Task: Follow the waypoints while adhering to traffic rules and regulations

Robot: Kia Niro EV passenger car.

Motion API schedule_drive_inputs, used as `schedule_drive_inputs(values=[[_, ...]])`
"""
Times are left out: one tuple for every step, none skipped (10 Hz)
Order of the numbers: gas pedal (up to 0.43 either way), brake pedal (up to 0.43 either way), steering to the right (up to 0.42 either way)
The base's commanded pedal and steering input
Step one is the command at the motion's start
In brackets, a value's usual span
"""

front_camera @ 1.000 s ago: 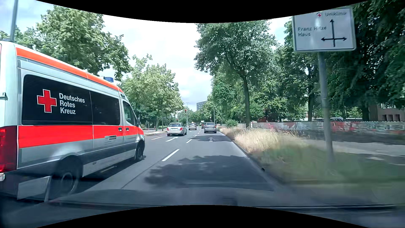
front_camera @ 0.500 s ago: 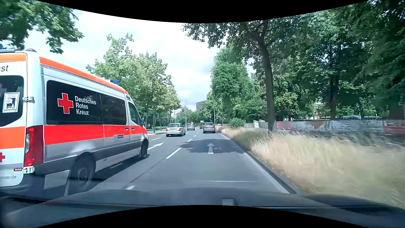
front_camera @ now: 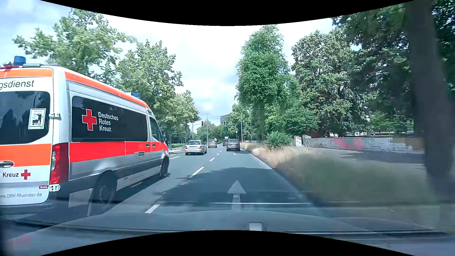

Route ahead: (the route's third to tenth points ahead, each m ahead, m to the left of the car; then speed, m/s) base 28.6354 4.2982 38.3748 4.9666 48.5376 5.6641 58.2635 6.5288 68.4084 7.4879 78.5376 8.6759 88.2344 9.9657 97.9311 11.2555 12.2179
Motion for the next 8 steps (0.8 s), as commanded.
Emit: schedule_drive_inputs(values=[[0.177,0.018,-0.010],[0.177,0.018,-0.010],[0.177,0.018,-0.010],[0.177,0.018,-0.010],[0.177,0.018,-0.010],[0.189,0.018,-0.010],[0.189,0.018,-0.010],[0.197,0.018,-0.010]])
